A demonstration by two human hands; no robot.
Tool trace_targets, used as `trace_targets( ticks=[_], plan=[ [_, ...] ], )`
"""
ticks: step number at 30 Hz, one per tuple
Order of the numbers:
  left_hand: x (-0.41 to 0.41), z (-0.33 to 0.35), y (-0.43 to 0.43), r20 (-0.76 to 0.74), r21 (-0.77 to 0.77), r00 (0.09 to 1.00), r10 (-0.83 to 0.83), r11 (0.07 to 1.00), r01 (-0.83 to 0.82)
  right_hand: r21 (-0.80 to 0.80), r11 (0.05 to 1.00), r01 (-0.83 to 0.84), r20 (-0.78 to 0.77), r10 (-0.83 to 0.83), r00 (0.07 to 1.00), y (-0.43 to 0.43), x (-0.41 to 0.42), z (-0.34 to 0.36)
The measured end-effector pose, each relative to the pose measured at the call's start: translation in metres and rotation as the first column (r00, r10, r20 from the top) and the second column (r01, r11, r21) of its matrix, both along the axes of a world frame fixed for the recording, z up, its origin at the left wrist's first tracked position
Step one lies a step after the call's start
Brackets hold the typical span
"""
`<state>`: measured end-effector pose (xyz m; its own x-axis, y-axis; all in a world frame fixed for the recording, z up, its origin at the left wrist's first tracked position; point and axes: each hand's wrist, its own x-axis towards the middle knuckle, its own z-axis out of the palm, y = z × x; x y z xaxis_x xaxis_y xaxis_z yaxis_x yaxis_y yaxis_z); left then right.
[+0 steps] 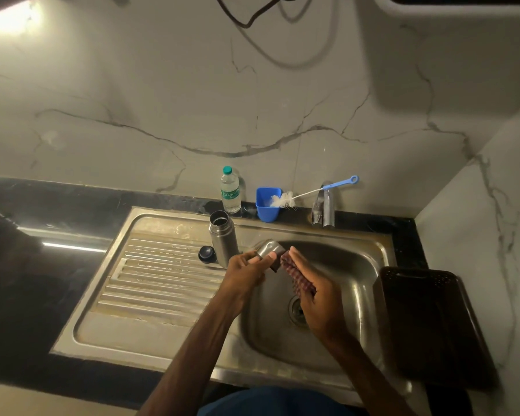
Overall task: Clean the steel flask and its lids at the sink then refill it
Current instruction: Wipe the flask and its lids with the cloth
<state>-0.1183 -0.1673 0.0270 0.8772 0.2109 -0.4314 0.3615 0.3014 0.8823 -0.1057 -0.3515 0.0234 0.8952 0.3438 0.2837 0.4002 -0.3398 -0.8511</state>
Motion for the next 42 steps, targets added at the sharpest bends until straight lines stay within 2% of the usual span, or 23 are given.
trace_targets(
  ticks=[3, 7, 10, 13, 17, 21, 25, 29, 31, 33, 35, 37, 39, 40, 42],
  plan=[
    [0.0, -0.003, 0.0, -0.063, 0.105, 0.997, 0.035, 0.994, -0.028, -0.024, 0.999, -0.031, 0.024, 0.031, 0.999, 0.002, 0.002, 0.0],
    [-0.001, -0.019, 0.004, -0.145, 0.363, 0.988, 0.057, 0.932, 0.0, -0.078, 0.996, -0.052, 0.029, 0.054, 0.998, 0.001, 0.005, -0.007],
    [-0.004, -0.021, 0.007, -0.122, 0.456, 0.993, 0.0, 0.888, 0.056, -0.08, 0.995, -0.062, 0.025, 0.064, 0.998, -0.001, 0.006, -0.014],
    [-0.004, -0.016, 0.003, -0.052, 0.427, 0.997, -0.059, 0.901, 0.075, -0.096, 0.993, -0.074, 0.017, 0.076, 0.997, -0.002, 0.004, -0.018],
    [-0.003, -0.007, 0.0, 0.001, 0.215, 0.987, -0.16, 0.964, 0.156, -0.161, 0.981, -0.107, 0.037, 0.114, 0.993, -0.004, 0.005, -0.02],
    [-0.001, -0.002, -0.001, 0.038, 0.198, 0.977, -0.209, 0.96, 0.198, -0.276, 0.956, -0.094, 0.105, 0.128, 0.986, -0.004, 0.003, -0.018],
    [0.0, 0.002, 0.002, 0.115, 0.239, 0.951, -0.288, 0.937, 0.255, -0.303, 0.942, -0.141, 0.175, 0.201, 0.964, -0.003, 0.006, -0.014],
    [-0.002, 0.008, 0.004, 0.17, 0.399, 0.894, -0.414, 0.859, 0.322, -0.179, 0.979, -0.096, 0.033, 0.103, 0.994, 0.007, 0.023, 0.0],
    [-0.001, 0.008, 0.005, 0.161, 0.456, 0.895, -0.415, 0.836, 0.305, -0.197, 0.976, -0.088, -0.016, 0.087, 0.996, 0.011, 0.029, 0.003],
    [-0.002, 0.009, 0.009, 0.206, 0.42, 0.904, -0.375, 0.868, 0.265, -0.258, 0.95, -0.178, 0.067, 0.201, 0.977, 0.009, 0.028, 0.001],
    [-0.003, 0.016, 0.011, 0.233, 0.449, 0.89, -0.392, 0.855, 0.259, -0.296, 0.925, -0.238, 0.137, 0.288, 0.948, 0.007, 0.024, 0.001],
    [-0.002, 0.022, 0.012, 0.213, 0.494, 0.877, -0.431, 0.822, 0.284, -0.201, 0.954, -0.222, 0.08, 0.241, 0.967, 0.007, 0.028, 0.008],
    [-0.003, 0.022, 0.012, 0.24, 0.532, 0.862, -0.447, 0.803, 0.268, -0.132, 0.982, -0.138, -0.034, 0.135, 0.99, 0.01, 0.04, 0.01],
    [-0.003, 0.021, 0.013, 0.239, 0.539, 0.866, -0.44, 0.802, 0.258, -0.151, 0.982, -0.117, -0.068, 0.108, 0.992, 0.011, 0.045, 0.012],
    [-0.004, 0.019, 0.015, 0.225, 0.517, 0.885, -0.407, 0.82, 0.246, -0.202, 0.966, -0.162, -0.038, 0.158, 0.987, 0.013, 0.046, 0.015]
  ],
)
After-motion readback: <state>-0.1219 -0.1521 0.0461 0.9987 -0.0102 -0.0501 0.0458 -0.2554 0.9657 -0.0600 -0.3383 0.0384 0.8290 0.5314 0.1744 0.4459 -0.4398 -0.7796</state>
